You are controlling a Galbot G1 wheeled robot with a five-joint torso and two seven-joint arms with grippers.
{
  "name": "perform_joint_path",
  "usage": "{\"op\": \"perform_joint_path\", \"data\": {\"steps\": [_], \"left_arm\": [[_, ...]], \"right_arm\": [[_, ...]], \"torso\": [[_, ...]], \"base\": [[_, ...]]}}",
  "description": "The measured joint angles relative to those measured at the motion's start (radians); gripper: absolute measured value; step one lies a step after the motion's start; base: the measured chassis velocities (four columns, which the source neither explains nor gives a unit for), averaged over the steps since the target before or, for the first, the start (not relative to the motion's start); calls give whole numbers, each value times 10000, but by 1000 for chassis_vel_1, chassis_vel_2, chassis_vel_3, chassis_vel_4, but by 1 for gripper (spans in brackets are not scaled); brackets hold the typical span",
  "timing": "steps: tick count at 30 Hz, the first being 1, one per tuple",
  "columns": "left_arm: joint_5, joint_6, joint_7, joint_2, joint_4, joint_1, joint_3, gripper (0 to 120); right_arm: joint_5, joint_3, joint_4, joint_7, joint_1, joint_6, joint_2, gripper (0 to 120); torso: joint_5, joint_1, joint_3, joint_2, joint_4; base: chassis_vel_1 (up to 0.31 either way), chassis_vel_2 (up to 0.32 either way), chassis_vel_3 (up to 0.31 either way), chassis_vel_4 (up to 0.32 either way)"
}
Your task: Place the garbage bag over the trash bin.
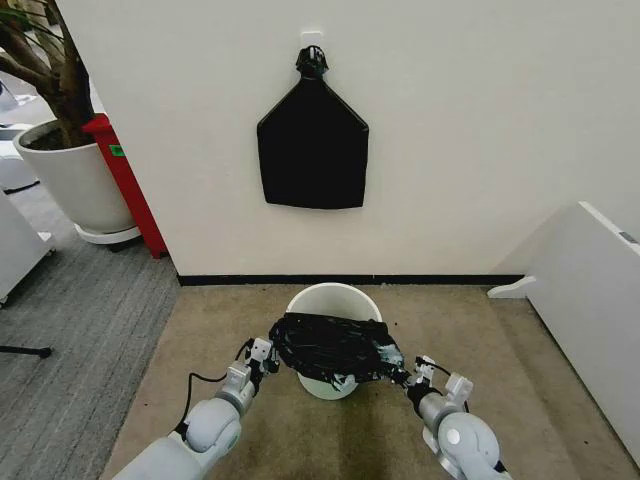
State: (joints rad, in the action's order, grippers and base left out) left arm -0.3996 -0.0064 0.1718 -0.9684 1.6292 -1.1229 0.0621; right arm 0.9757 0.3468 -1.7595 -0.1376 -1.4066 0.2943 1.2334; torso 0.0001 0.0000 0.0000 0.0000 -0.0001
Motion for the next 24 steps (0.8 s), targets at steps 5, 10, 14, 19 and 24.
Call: {"op": "perform_joint_path", "data": {"steps": [5,10,14,19,24], "left_arm": [[-4,8,-99,453,669,-424,-241,22],[-6,15,-238,775,1054,-938,-534,36],[62,-116,-558,1057,1379,-1583,-958,53],[82,-355,-734,1151,1575,-1926,-1221,70],[114,-744,-814,1264,1822,-2309,-1488,92]], "right_arm": [[-88,100,-910,-80,-546,1,-262,38],[-197,146,-1405,-135,-869,1,-358,52],[-582,123,-1650,-145,-1157,-56,-329,71],[-952,88,-1871,-145,-1485,-269,-182,88],[-1313,69,-2398,-241,-1979,-486,-41,100]], "torso": [[-1,0,-1,0,0],[-1,0,-1,0,1],[-1,0,-1,0,2],[-1,0,-1,0,1],[-2,0,-1,0,0]], "base": [[0,0,0,0],[0,0,0,0],[0,0,0,0],[0,0,0,0],[0,0,0,0]]}}
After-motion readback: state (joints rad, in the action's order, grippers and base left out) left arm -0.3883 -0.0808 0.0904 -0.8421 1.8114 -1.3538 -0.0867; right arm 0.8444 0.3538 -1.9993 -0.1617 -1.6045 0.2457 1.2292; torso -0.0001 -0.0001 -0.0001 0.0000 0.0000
